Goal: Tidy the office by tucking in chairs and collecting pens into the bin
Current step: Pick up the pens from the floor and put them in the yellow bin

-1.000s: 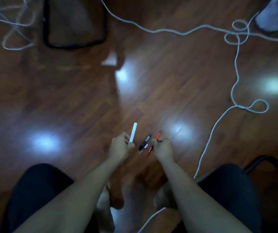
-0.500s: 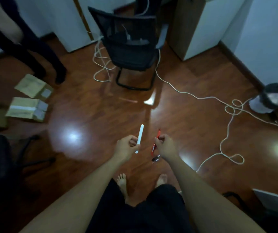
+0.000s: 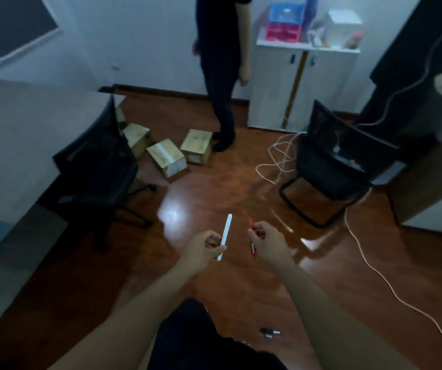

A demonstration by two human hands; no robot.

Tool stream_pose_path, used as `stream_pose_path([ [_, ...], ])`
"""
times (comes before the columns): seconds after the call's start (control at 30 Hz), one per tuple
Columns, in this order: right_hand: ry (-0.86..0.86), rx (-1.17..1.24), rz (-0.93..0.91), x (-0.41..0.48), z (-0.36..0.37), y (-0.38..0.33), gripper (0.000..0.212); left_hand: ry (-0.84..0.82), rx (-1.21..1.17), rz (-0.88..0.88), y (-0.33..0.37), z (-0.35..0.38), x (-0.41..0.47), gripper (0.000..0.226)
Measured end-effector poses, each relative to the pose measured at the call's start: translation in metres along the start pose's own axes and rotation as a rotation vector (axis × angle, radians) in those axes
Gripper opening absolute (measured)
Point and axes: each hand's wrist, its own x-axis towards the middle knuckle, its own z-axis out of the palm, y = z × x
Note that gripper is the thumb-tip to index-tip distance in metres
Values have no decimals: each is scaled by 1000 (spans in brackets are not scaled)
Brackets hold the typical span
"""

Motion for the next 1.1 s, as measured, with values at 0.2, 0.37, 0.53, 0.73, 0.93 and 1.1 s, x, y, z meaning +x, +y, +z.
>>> stream_pose_path([
  [0.2, -170, -91, -219, 8, 56, -64, 19, 295, -77, -77, -63, -67, -45, 22],
  [0.37, -322, -168, -390, 6, 110, -125, 19, 485, -121, -140, -118, -122, -81, 28],
  [0.53, -441, -227, -544, 0, 182, -188, 21, 605, -235, -215, -166, -181, -119, 21],
  [0.73, -598, -255, -638, -6, 290, -267, 26, 724, -342, -258, -232, -264, -153, 15],
  [0.93, -680, -315, -710, -26, 394, -352, 20, 814, -384, -325, -310, -348, -181, 16],
  [1.1, -714, -295, -727, -40, 465, -408, 11, 864, -384, -372, -366, -406, -203, 17],
])
